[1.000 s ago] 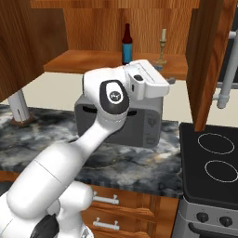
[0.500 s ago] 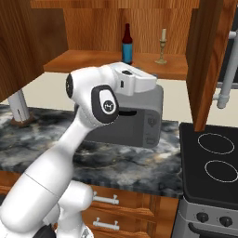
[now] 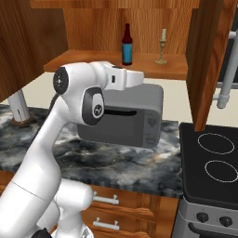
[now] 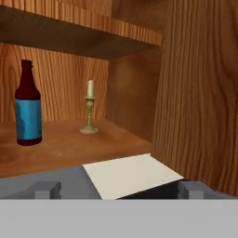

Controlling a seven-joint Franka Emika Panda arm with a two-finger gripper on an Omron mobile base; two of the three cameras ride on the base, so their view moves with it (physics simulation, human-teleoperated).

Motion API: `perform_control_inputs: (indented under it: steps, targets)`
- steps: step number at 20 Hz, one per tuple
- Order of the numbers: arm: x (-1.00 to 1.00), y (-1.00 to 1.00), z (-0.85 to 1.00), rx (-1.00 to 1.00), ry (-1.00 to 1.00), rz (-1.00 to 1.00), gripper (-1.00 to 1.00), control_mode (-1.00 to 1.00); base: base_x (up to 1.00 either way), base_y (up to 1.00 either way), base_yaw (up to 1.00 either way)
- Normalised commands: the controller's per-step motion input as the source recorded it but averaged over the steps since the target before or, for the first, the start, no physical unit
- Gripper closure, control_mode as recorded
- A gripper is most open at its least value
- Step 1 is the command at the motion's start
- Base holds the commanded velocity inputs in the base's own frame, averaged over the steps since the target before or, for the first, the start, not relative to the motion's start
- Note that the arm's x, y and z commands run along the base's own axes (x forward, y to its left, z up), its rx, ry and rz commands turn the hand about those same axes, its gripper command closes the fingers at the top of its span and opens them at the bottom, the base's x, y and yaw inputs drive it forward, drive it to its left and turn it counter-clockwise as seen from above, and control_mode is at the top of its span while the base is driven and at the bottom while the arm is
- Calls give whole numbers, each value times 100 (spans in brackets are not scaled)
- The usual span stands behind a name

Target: Get the candle and the beer from the cabinet and move them to the dining counter.

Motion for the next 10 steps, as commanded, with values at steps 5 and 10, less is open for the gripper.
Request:
perform_control_inputs:
  steps: [5, 10]
  targets:
    - [0, 16, 0, 3, 3, 22, -100, -100, 0, 0, 0]
    - [11, 24, 0, 3, 0, 16, -100, -100, 0, 0, 0]
